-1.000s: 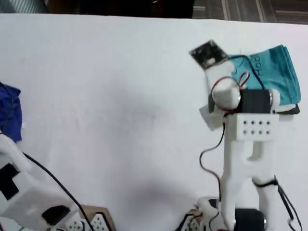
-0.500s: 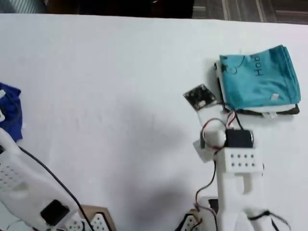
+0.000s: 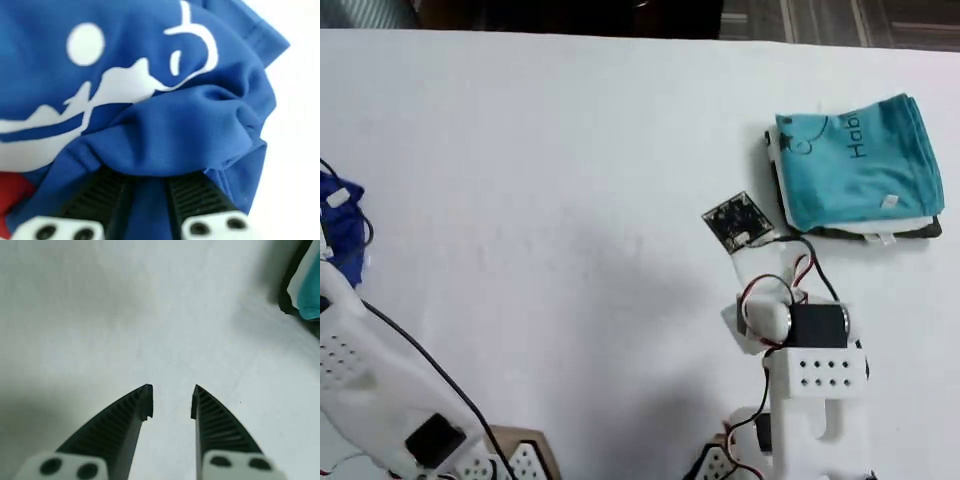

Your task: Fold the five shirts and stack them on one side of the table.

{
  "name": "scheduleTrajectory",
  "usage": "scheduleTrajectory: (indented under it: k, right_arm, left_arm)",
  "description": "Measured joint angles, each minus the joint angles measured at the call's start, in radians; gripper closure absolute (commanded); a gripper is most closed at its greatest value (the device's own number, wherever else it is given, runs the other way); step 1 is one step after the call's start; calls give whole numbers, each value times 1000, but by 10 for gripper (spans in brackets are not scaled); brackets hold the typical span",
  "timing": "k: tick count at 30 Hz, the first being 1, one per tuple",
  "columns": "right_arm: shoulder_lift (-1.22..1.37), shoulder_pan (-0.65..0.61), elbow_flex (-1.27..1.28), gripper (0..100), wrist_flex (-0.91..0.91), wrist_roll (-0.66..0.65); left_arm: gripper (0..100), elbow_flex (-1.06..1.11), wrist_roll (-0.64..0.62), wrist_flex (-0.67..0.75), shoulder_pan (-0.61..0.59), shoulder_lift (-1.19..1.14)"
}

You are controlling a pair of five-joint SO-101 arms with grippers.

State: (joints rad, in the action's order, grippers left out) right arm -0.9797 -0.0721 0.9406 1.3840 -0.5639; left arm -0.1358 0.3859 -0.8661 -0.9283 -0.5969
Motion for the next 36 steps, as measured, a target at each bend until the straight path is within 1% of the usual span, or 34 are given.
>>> scheduleTrajectory:
  k: [3,8,13,17,22,28,31,36]
  right_arm:
    - [-2,0,5,865,0,0]
    - [-2,0,6,865,0,0]
    - [-2,0,6,865,0,0]
    - [-2,0,57,865,-57,0]
    - [-2,2,184,865,-195,0]
    - [-2,3,348,865,-388,0]
    - [-2,55,420,865,-489,2]
    - [-2,196,543,865,-666,2]
  left_arm:
    - [972,-3,2,-31,12,3]
    - [972,5,-20,-124,41,37]
    - [972,8,-60,-236,132,74]
    - [972,9,-98,-344,247,107]
    - [972,11,-144,-479,436,192]
    - [972,11,-157,-574,675,344]
    - [972,11,-157,-586,770,436]
    - [972,11,-157,-588,868,586]
